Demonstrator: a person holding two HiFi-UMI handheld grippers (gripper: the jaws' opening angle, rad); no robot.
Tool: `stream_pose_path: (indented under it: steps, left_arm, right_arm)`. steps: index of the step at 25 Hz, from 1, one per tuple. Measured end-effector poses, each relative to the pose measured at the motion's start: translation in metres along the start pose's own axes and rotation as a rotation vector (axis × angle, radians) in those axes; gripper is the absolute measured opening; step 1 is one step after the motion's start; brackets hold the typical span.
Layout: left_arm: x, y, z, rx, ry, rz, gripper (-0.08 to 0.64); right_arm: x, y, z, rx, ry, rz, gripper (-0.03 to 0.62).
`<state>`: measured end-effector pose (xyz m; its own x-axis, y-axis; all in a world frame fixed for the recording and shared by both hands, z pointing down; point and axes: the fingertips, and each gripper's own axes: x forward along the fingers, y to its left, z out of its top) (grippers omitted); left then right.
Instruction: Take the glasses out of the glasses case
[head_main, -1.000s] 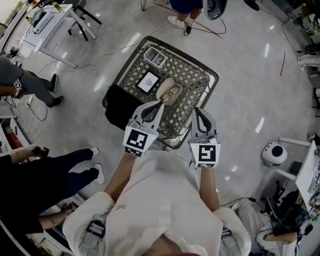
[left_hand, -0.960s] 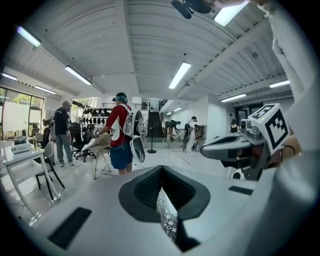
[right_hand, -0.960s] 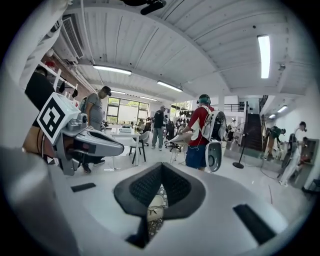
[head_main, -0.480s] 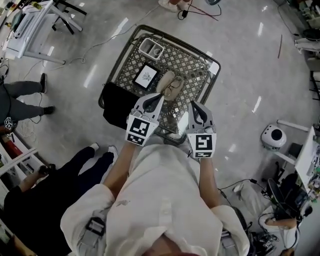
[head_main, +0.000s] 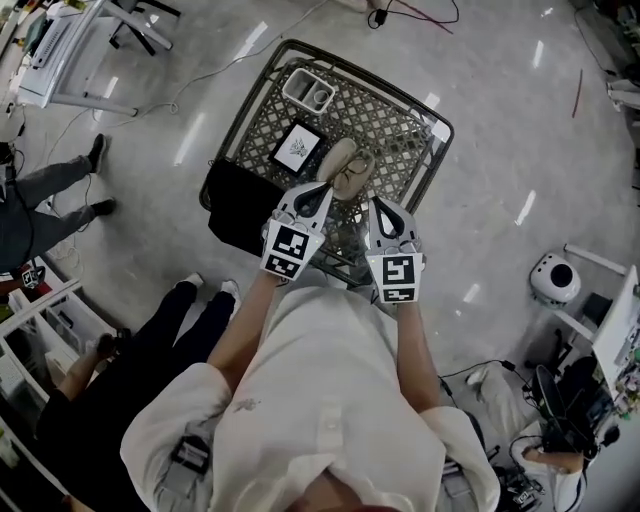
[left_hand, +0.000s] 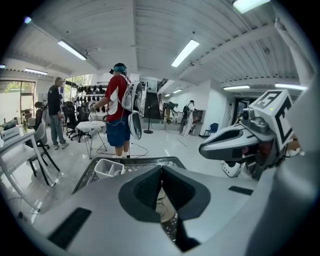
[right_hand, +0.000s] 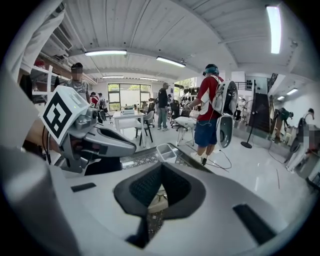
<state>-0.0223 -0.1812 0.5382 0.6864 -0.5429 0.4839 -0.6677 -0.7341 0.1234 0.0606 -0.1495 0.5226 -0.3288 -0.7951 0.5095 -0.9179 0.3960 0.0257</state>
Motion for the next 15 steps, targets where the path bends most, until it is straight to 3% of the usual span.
stream_pose_path:
  steps: [15]
  left_arm:
    - [0.058,0.011,-0.057,-0.028,0.164,0.134,0.017]
  right_arm:
    - [0.044,-0.016,-0.055,0.05,0.063,0.202,0.006]
